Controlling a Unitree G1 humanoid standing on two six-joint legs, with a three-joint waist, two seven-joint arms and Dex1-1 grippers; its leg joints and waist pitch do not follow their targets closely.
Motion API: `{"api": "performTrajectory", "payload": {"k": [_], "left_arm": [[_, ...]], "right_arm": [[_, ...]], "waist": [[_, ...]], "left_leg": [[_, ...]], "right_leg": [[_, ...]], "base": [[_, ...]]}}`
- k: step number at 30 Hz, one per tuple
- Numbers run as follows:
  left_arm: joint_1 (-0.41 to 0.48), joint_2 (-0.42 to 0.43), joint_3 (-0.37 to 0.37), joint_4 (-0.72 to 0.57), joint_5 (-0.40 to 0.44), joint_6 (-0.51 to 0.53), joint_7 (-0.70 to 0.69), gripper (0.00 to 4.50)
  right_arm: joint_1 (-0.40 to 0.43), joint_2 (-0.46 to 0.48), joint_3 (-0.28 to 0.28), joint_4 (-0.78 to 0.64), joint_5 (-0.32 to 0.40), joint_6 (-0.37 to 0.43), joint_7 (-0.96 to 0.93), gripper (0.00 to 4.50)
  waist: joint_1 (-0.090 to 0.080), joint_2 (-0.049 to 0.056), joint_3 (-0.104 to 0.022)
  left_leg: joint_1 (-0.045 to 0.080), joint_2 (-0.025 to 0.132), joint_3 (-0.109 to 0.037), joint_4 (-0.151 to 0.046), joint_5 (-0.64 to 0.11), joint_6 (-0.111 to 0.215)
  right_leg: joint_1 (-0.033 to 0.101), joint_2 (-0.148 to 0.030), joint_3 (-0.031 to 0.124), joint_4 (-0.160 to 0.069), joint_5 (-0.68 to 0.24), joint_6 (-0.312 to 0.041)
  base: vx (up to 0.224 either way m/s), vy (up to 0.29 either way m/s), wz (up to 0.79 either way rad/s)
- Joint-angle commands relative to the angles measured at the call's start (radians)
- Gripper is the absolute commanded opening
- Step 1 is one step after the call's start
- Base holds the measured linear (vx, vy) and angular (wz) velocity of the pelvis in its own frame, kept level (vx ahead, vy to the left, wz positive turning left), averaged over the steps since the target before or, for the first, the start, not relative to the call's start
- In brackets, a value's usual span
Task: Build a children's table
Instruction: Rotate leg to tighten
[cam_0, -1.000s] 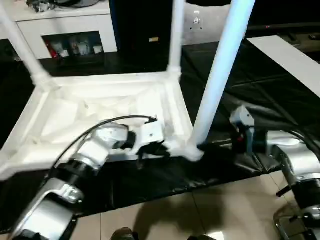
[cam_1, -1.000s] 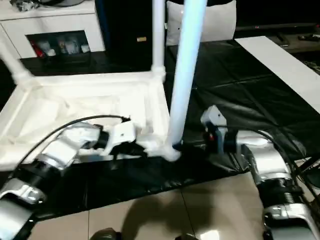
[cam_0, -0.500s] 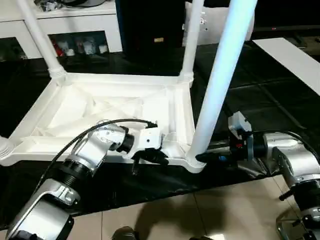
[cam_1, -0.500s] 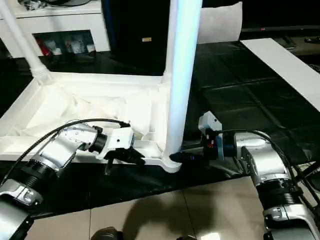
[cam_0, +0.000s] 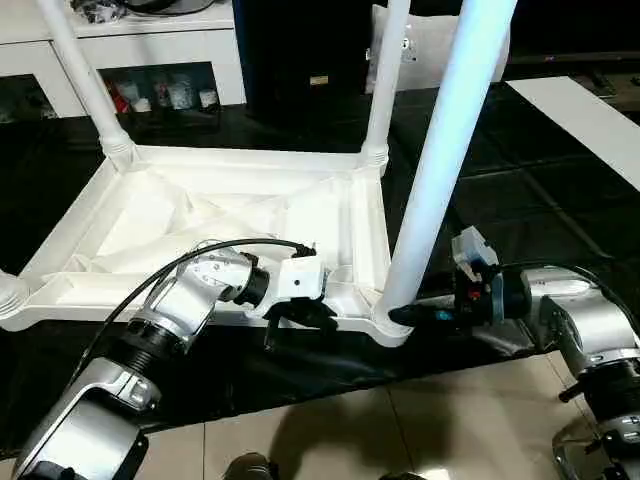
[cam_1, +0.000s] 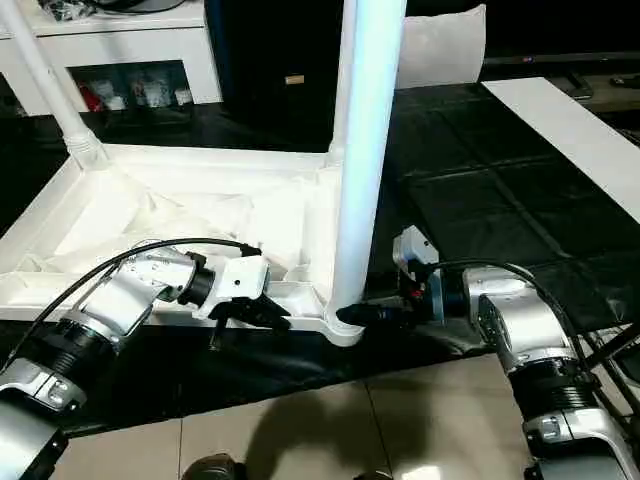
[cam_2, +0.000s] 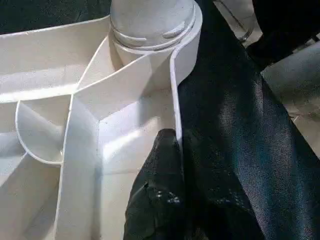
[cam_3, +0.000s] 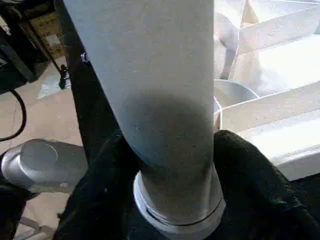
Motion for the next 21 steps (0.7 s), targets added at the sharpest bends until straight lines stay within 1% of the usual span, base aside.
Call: {"api": "performTrajectory", "payload": {"k": [1, 2, 3, 6, 8, 9, 10, 11, 12, 13, 14, 15, 16, 17, 18, 19, 20, 21], "left_arm": [[0.015, -0.011, -0.054, -0.01, 0.018, -0.019, -0.041, 0.0], [0.015, -0.012, -0.054, -0.009, 0.018, -0.019, -0.041, 0.0], [0.016, -0.014, -0.053, -0.01, 0.016, -0.016, -0.04, 0.0], [0.018, -0.021, -0.047, -0.018, 0.008, 0.002, -0.034, 0.0], [0.018, -0.027, -0.039, -0.023, 0.003, 0.021, -0.022, 0.0], [0.016, -0.04, -0.029, -0.026, 0.0, 0.047, 0.002, 0.0], [0.013, -0.05, -0.023, -0.025, 0.001, 0.06, 0.022, 0.0], [0.01, -0.057, -0.02, -0.023, 0.002, 0.069, 0.034, 0.0], [0.007, -0.066, -0.017, -0.022, 0.002, 0.085, 0.045, 0.0], [0.004, -0.077, -0.013, -0.023, 0.001, 0.106, 0.061, 0.0], [0.001, -0.089, -0.007, -0.022, 0.001, 0.125, 0.079, 0.0], [-0.009, -0.118, 0.007, -0.021, -0.003, 0.174, 0.121, 0.0], [-0.012, -0.127, 0.012, -0.021, -0.005, 0.191, 0.134, 0.0], [-0.013, -0.13, 0.014, -0.021, -0.006, 0.195, 0.138, 0.0], [-0.028, -0.161, 0.038, -0.011, -0.011, 0.239, 0.197, 0.0], [-0.048, -0.202, 0.072, 0.002, -0.021, 0.299, 0.274, 0.0], [-0.06, -0.229, 0.096, 0.009, -0.026, 0.344, 0.327, 0.0], [-0.069, -0.254, 0.115, 0.012, -0.027, 0.38, 0.372, 0.0]], "right_arm": [[-0.001, 0.0, 0.005, -0.036, 0.021, 0.012, -0.002, 2.23], [0.001, 0.001, 0.007, -0.04, 0.024, 0.015, -0.002, 2.13], [0.006, 0.002, 0.008, -0.046, 0.026, 0.02, -0.001, 2.07], [0.018, 0.013, 0.002, -0.064, 0.04, 0.043, -0.015, 1.98], [0.02, 0.02, -0.002, -0.071, 0.04, 0.06, -0.039, 1.97], [0.007, 0.046, -0.014, -0.045, 0.008, 0.063, -0.127, 1.97], [-0.005, 0.065, -0.023, -0.021, -0.016, 0.062, -0.192, 1.97], [-0.013, 0.079, -0.031, -0.009, -0.028, 0.057, -0.232, 1.97], [-0.023, 0.099, -0.044, 0.001, -0.03, 0.06, -0.275, 1.96], [-0.032, 0.119, -0.056, 0.005, -0.031, 0.065, -0.318, 1.96], [-0.039, 0.136, -0.065, 0.009, -0.034, 0.069, -0.357, 1.96], [-0.062, 0.179, -0.087, 0.023, -0.042, 0.096, -0.462, 1.95], [-0.069, 0.193, -0.094, 0.026, -0.044, 0.108, -0.497, 1.95], [-0.071, 0.196, -0.095, 0.027, -0.045, 0.11, -0.506, 1.95], [-0.09, 0.231, -0.114, 0.038, -0.055, 0.132, -0.6, 1.94], [-0.108, 0.27, -0.134, 0.049, -0.064, 0.165, -0.699, 1.94], [-0.119, 0.296, -0.142, 0.057, -0.078, 0.174, -0.768, 1.94], [-0.125, 0.322, -0.147, 0.059, -0.092, 0.181, -0.826, 1.94]], "waist": [[-0.003, -0.012, -0.081], [-0.003, -0.01, -0.08], [-0.003, -0.011, -0.08], [-0.002, -0.01, -0.08], [-0.003, -0.011, -0.078], [-0.003, -0.01, -0.077], [-0.006, -0.009, -0.072], [-0.012, -0.011, -0.07], [-0.015, -0.012, -0.068], [-0.022, -0.013, -0.065], [-0.025, -0.011, -0.064], [-0.031, -0.012, -0.062], [-0.042, -0.01, -0.059], [-0.049, -0.012, -0.061], [-0.052, -0.01, -0.061], [-0.06, -0.01, -0.061], [-0.072, -0.01, -0.062], [-0.073, -0.011, -0.065]], "left_leg": [[0.005, 0.037, 0.0, -0.075, -0.126, 0.076], [0.004, 0.037, 0.0, -0.076, -0.127, 0.076], [0.004, 0.037, 0.001, -0.075, -0.127, 0.076], [0.005, 0.038, 0.0, -0.076, -0.125, 0.075], [0.005, 0.037, 0.001, -0.078, -0.138, 0.071], [0.005, 0.037, 0.001, -0.079, -0.148, 0.065], [0.004, 0.037, 0.0, -0.081, -0.159, 0.053], [0.004, 0.034, -0.001, -0.085, -0.182, 0.038], [0.005, 0.033, -0.001, -0.086, -0.198, 0.029], [0.009, 0.031, -0.001, -0.088, -0.228, 0.017], [0.008, 0.03, -0.002, -0.09, -0.234, 0.013], [0.009, 0.029, -0.003, -0.091, -0.251, 0.004], [0.013, 0.026, -0.003, -0.091, -0.261, -0.005], [0.009, 0.024, -0.006, -0.092, -0.268, -0.008], [0.008, 0.025, -0.006, -0.093, -0.27, -0.006], [0.01, 0.024, -0.006, -0.092, -0.269, -0.007], [0.01, 0.024, -0.003, -0.091, -0.257, -0.009], [0.01, 0.023, -0.004, -0.09, -0.247, -0.012]], "right_leg": [[0.063, -0.049, 0.065, -0.076, -0.186, -0.222], [0.063, -0.049, 0.065, -0.077, -0.185, -0.223], [0.063, -0.049, 0.065, -0.077, -0.184, -0.222], [0.063, -0.048, 0.066, -0.077, -0.183, -0.221], [0.062, -0.048, 0.065, -0.079, -0.199, -0.219], [0.062, -0.049, 0.065, -0.082, -0.219, -0.214], [0.061, -0.05, 0.066, -0.083, -0.244, -0.206], [0.063, -0.05, 0.065, -0.09, -0.296, -0.187], [0.062, -0.05, 0.065, -0.094, -0.329, -0.176], [0.059, -0.049, 0.068, -0.1, -0.385, -0.159], [0.061, -0.048, 0.068, -0.101, -0.404, -0.152], [0.059, -0.048, 0.067, -0.106, -0.442, -0.137], [0.054, -0.045, 0.067, -0.109, -0.47, -0.131], [0.06, -0.046, 0.064, -0.112, -0.493, -0.113], [0.058, -0.046, 0.065, -0.112, -0.492, -0.111], [0.055, -0.044, 0.065, -0.114, -0.476, -0.115], [0.053, -0.04, 0.067, -0.109, -0.442, -0.131], [0.055, -0.041, 0.066, -0.107, -0.428, -0.136]], "base": [[0.0, 0.0, 0.0], [0.0, 0.0, 0.0], [0.0, 0.0, 0.0], [0.0, 0.0, 0.0], [0.0, 0.0, 0.0], [0.0, 0.0, 0.0], [0.0, 0.0, 0.0], [0.0, 0.0, 0.0], [0.0, 0.0, 0.0], [0.0, 0.0, 0.0], [0.0, 0.0, 0.0], [0.0, 0.0, 0.0], [0.0, 0.0, 0.0], [0.0, 0.0, 0.0], [0.0, 0.0, 0.0], [0.0, 0.0, 0.0], [0.0, 0.0, 0.0], [0.0, 0.0, 0.0]]}}
